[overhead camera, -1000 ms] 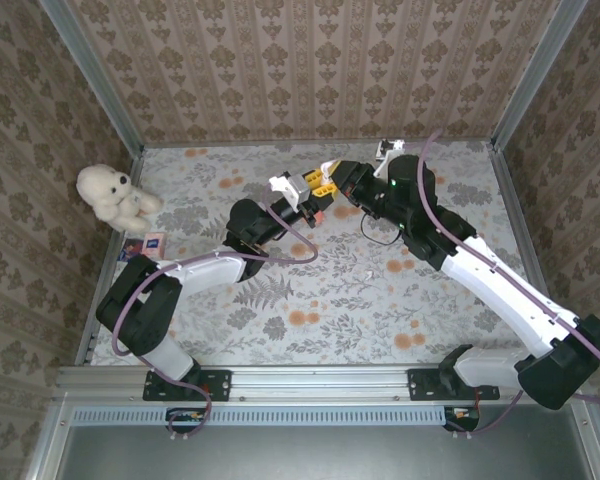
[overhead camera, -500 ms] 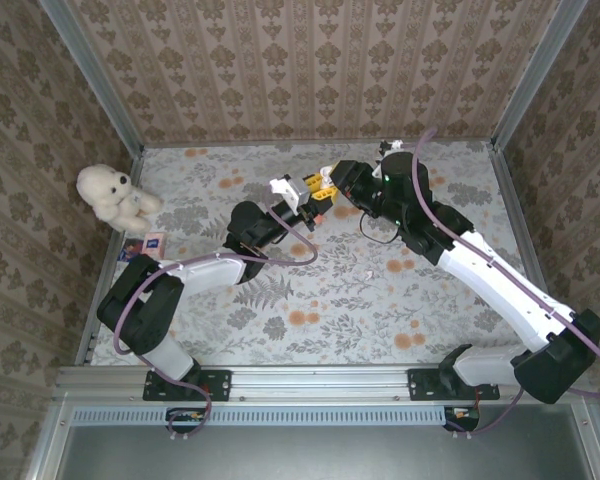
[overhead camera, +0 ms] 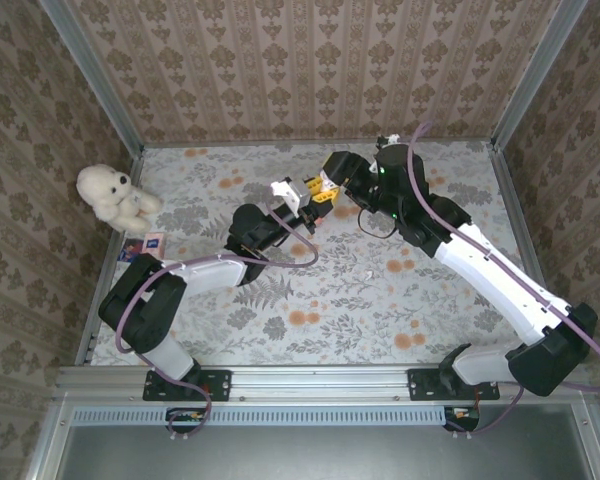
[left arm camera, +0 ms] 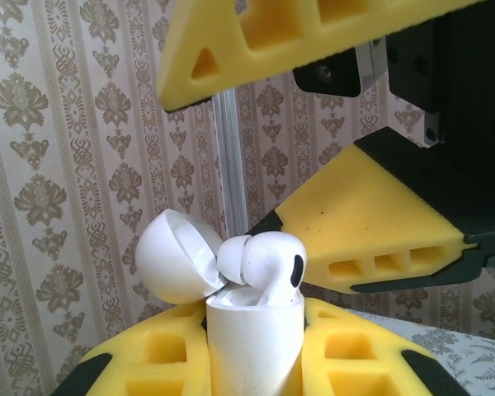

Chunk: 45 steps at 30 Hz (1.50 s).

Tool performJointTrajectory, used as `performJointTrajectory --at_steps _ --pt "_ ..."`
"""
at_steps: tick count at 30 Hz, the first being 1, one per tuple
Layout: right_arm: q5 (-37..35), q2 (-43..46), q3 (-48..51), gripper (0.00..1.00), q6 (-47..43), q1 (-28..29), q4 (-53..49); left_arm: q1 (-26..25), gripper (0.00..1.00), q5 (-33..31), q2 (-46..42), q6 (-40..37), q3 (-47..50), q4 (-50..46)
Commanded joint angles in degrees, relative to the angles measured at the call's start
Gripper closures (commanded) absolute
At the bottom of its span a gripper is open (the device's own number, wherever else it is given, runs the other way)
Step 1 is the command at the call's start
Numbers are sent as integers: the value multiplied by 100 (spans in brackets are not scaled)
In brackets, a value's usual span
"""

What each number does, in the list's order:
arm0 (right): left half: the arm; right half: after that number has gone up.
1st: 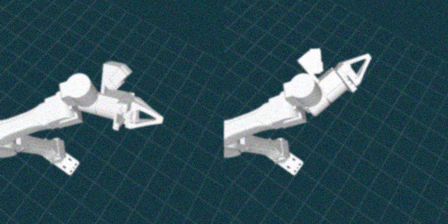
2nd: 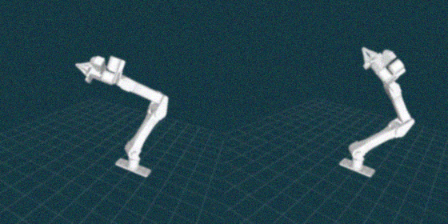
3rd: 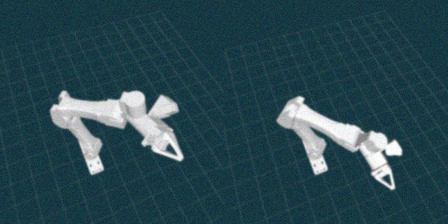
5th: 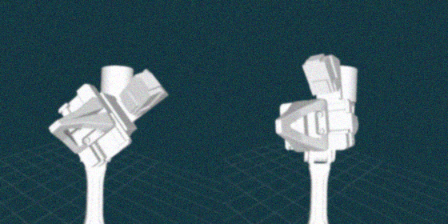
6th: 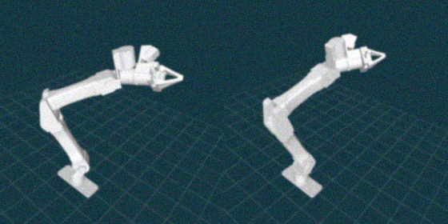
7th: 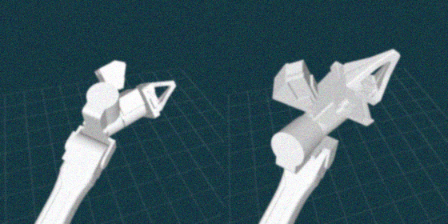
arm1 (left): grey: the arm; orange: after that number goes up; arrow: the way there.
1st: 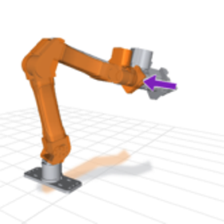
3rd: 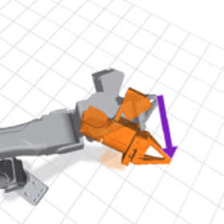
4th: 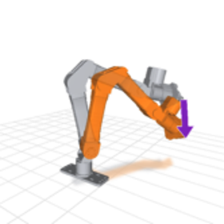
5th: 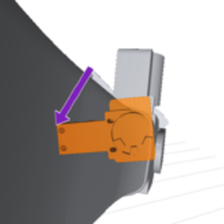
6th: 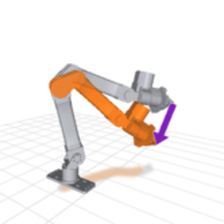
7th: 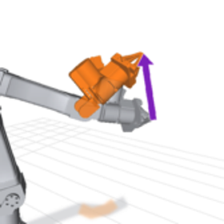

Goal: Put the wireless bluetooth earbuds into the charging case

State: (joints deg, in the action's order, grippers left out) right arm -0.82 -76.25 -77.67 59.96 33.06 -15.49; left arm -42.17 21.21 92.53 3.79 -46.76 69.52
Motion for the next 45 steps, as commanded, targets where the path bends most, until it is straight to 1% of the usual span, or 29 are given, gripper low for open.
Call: performJointTrajectory --at_steps 1,5,7,10,12,14,15,19,23,26,36,45 --pt "-295 171 -260 33 -352 -37 -359 -47 100 62 -39 124 57 459" --pt "-324 470 -279 32 -652 -30 -768 36 100 119 -104 204 110 464" --pt "-277 618 -235 32 -794 -32 -921 153 100 291 -130 402 114 482" --pt "-130 841 -153 33 -1071 -28 -1087 348 100 796 -139 771 67 494" --pt "54 963 -108 36 -1341 -33 -1170 473 100 1205 -135 1024 25 493" --pt "263 1014 -95 42 -1534 -34 -1219 567 100 1514 -139 1220 -32 499" --pt "395 1009 -99 47 -1633 -32 -1229 608 100 1778 -134 1299 -58 500" --pt "783 866 -123 66 -1735 -28 -1225 674 100 2313 -88 1566 -157 484" --pt "963 666 -109 81 -1690 -11 -1068 684 100 2566 -65 1753 -182 484" --pt "1020 537 -115 87 -1657 -6 -992 684 100 2624 -79 1808 -166 484" --pt "1119 269 -144 89 -1567 103 -860 684 100 2616 -76 1818 -178 484" --pt "910 596 124 89 -1540 167 -876 710 100 2587 -62 1776 -152 480"
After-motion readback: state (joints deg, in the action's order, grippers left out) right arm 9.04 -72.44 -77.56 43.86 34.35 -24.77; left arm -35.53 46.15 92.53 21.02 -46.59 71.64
